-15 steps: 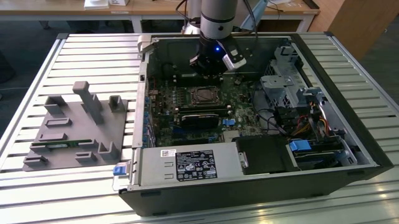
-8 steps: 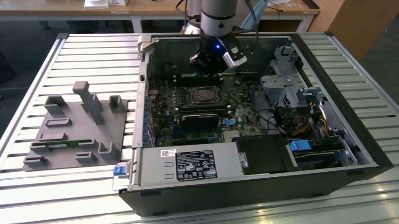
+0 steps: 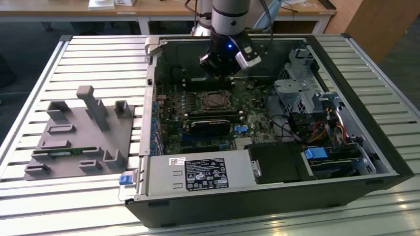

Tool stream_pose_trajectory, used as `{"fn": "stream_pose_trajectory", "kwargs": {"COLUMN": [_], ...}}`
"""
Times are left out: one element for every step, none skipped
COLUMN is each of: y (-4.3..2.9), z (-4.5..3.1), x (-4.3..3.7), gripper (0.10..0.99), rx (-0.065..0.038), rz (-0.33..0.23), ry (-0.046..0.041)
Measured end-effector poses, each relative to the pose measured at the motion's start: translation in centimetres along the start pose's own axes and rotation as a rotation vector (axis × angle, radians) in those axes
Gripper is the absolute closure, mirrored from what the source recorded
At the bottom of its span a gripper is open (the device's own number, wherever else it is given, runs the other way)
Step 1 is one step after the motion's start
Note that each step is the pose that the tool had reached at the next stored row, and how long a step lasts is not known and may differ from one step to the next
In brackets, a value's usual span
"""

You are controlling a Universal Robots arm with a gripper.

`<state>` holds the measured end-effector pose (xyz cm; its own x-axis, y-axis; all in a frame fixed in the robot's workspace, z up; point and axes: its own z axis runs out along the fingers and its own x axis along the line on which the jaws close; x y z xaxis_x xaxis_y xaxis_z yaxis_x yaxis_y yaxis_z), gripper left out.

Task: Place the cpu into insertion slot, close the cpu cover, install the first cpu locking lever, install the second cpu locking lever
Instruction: 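Install the second cpu locking lever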

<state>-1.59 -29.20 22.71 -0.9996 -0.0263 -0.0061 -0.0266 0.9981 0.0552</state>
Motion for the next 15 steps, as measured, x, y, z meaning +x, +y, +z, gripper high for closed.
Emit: {"fn": "stream_pose_trajectory", "kwargs": {"y": [-0.08,-0.16,-0.24,-0.35,-0.48,-0.64,-0.80,-0.91,-0.96,-0.97,-0.96,-0.95,-0.93,-0.91,-0.90], "z": [-0.01,-0.01,-0.01,-0.02,-0.03,-0.03,-0.04,-0.05,-0.05,-0.09,-0.22,-0.44,-0.70,-1.04,-1.41], "x": [0.00,0.01,0.01,0.01,0.02,0.02,0.02,0.03,0.03,0.03,0.03,0.03,0.03,0.02,0.02], "gripper": [0.980,0.980,0.980,0.980,0.980,0.980,0.980,0.980,0.980,0.980,0.980,0.980,0.980,0.980,0.980], "rx": [0.000,0.000,0.000,0.000,0.000,0.000,0.000,0.000,0.000,0.000,0.000,0.000,-0.001,-0.001,-0.001], "rz": [0.000,0.000,0.000,0.000,0.000,0.000,0.000,0.000,0.000,0.000,0.000,0.000,0.000,0.000,0.000], "ry": [0.0000,0.0000,0.0000,0.0000,0.0000,-0.0001,0.0000,0.0000,-0.0001,0.0001,-0.0001,0.0000,-0.0001,-0.0001,-0.0001]}}
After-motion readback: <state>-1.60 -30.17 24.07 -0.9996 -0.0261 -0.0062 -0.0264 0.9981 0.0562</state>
